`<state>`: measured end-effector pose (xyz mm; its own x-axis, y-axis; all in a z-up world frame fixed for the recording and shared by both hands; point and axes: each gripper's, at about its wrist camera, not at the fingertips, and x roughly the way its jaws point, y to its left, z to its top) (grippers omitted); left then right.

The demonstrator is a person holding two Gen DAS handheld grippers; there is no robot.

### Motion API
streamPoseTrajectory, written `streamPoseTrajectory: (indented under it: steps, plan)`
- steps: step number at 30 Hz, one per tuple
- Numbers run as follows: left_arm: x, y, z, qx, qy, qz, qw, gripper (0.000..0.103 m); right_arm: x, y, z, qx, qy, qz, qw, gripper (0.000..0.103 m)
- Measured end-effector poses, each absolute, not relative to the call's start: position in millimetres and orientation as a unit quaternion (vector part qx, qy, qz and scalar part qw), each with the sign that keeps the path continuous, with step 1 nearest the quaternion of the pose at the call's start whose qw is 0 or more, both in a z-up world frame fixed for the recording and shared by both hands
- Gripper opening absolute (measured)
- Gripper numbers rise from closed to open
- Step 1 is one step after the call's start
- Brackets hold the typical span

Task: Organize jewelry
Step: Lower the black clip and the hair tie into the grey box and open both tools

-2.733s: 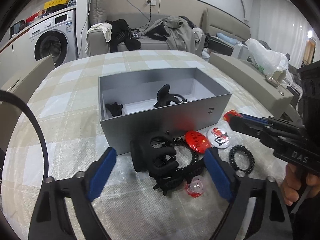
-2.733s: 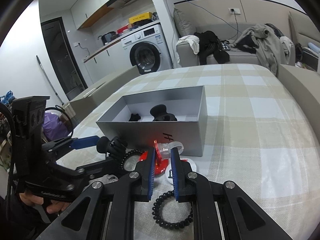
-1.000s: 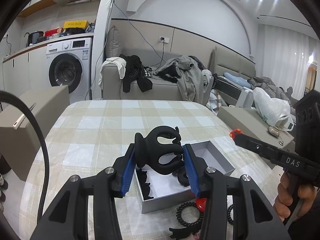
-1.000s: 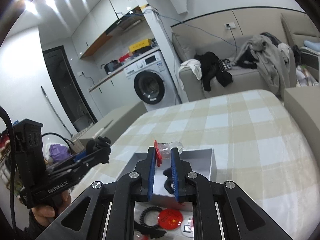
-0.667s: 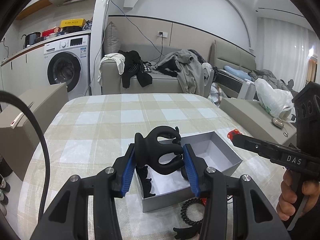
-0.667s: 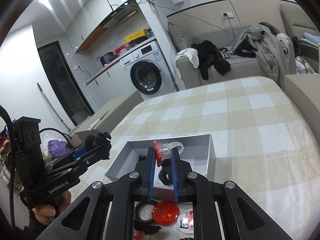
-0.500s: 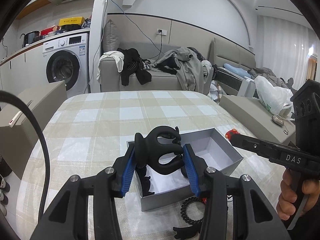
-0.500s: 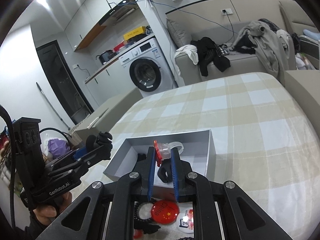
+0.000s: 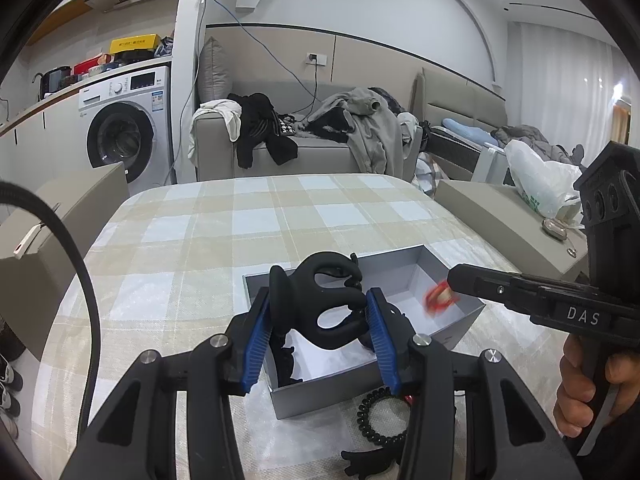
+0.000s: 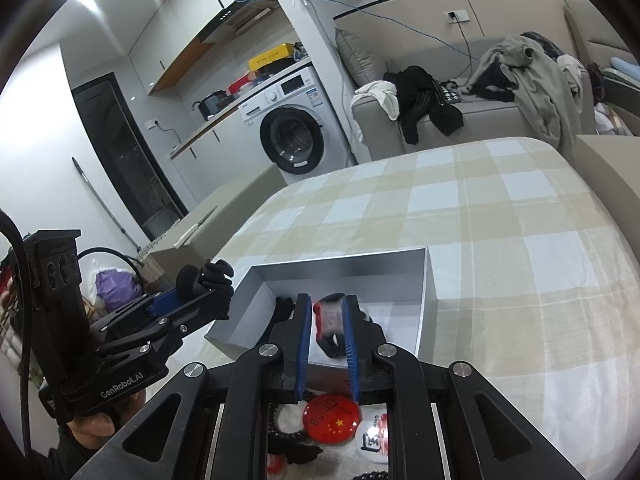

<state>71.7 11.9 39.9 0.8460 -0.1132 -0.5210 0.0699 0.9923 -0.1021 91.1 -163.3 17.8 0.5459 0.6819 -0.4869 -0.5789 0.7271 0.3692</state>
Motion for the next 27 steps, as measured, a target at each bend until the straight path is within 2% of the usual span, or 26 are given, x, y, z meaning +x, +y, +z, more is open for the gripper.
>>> streamPoseTrajectory:
  steps: [11, 16, 18, 20, 22, 26, 27]
  plan:
    - [73.4, 8.3, 37.1, -0.038, 0.287, -0.051, 0.956, 0.041, 91.5, -165.2, 18.6, 0.087, 0.314, 0.359, 0.875, 0.017]
    - [75.9, 7.8, 35.6, -0.045, 0.305, -0.059, 0.95, 0.043, 92.2, -166.1, 18.2, 0.088, 0.316, 0.357, 0.874, 0.021]
    - [75.0, 6.5, 36.1, -0.042, 0.304, -0.057, 0.95, 0.066, 92.7, -166.6, 18.0, 0.088, 0.316, 0.357, 0.874, 0.021]
    - [73.2, 5.8, 36.8, -0.046, 0.3, -0.061, 0.951, 0.076, 92.7, -166.7, 18.0, 0.089, 0.316, 0.357, 0.874, 0.022]
    - [71.8, 4.8, 38.4, -0.05, 0.297, -0.068, 0.951, 0.079, 92.7, -167.0, 18.0, 0.089, 0.317, 0.357, 0.874, 0.024]
    - [70.7, 5.0, 40.6, -0.055, 0.292, -0.07, 0.952, 0.088, 93.2, -168.2, 17.8, 0.094, 0.316, 0.356, 0.874, 0.042]
    - [70.8, 5.3, 41.1, -0.058, 0.29, -0.071, 0.953, 0.094, 93.7, -168.8, 18.0, 0.095, 0.317, 0.355, 0.875, 0.045]
